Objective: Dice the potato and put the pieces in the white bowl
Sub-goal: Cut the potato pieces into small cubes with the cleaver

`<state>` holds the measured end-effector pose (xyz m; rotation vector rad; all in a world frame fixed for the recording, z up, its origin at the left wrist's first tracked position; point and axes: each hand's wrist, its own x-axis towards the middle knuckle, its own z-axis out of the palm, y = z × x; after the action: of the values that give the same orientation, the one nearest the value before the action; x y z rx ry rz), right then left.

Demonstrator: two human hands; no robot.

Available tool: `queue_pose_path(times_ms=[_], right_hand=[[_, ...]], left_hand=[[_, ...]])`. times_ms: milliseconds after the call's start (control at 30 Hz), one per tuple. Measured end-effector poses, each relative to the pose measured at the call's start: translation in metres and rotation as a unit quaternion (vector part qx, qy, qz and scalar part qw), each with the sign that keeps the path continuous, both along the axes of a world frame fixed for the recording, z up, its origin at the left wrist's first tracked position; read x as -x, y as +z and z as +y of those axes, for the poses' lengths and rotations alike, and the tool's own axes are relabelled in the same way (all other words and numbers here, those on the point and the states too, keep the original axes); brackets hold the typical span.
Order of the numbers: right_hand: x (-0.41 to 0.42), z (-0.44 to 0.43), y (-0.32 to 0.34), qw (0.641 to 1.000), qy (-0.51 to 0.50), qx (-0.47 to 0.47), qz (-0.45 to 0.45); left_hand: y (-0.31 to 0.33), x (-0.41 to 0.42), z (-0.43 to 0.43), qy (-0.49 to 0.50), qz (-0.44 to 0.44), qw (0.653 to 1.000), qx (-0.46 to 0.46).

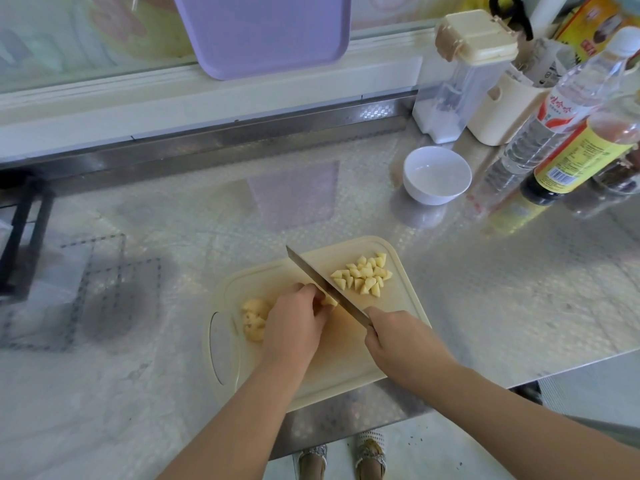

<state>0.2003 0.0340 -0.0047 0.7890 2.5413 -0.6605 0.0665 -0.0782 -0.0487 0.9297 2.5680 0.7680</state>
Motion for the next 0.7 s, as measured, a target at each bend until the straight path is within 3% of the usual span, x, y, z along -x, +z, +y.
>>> queue_pose_path(times_ms=[700], right_hand=[[0.010, 0.000, -0.021, 1.000, -0.007, 0.000, -0.023]], left_hand=[[0.002, 0.000, 0.000, -0.009, 0.004, 1.000, -0.013]])
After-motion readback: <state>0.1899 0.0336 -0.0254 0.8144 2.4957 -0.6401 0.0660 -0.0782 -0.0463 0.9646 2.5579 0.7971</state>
